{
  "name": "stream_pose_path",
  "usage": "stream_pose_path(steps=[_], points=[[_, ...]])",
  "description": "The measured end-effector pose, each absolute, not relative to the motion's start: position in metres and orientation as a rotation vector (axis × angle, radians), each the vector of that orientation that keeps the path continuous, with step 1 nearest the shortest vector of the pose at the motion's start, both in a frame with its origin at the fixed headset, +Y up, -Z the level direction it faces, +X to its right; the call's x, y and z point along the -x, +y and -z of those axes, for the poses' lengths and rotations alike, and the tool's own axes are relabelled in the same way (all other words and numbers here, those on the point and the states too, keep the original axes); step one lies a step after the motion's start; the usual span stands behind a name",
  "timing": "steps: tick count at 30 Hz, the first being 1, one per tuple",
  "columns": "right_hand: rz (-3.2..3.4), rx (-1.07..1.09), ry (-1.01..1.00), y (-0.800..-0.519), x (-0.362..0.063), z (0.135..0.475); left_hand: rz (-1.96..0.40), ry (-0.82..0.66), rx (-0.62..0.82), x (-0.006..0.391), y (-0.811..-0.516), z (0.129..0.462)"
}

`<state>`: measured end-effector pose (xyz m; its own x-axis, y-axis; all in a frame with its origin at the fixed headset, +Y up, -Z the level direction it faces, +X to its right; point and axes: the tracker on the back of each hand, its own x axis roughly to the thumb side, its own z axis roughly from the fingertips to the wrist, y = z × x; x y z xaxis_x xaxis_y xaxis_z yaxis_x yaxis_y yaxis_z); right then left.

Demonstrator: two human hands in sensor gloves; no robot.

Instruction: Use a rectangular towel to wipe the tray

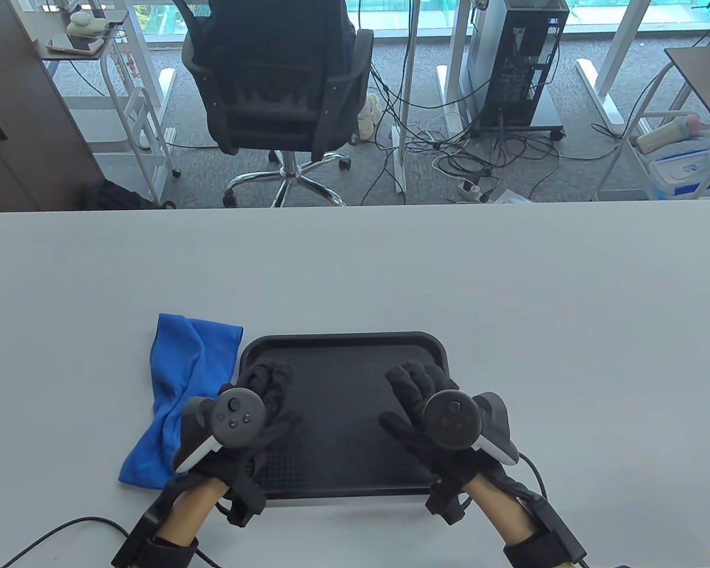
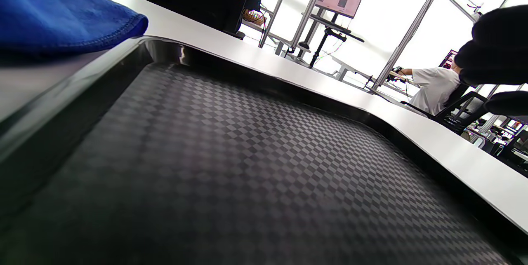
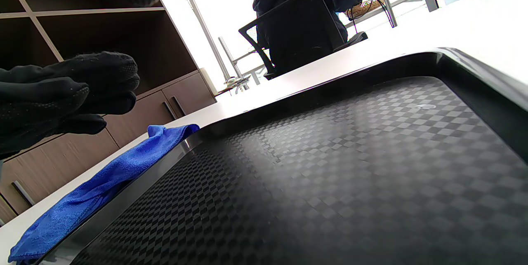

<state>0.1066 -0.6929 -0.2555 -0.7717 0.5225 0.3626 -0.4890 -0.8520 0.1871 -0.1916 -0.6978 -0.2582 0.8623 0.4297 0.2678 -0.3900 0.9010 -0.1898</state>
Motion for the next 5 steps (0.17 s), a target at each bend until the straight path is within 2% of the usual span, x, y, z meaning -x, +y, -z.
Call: stream_pose_path(steps=[5], points=[[-2.538,-0.546,0.107,-0.6932,-0.1066,0.2555,-0.429,-0.311,0.138,0.1911,-0.6986,0.2577]])
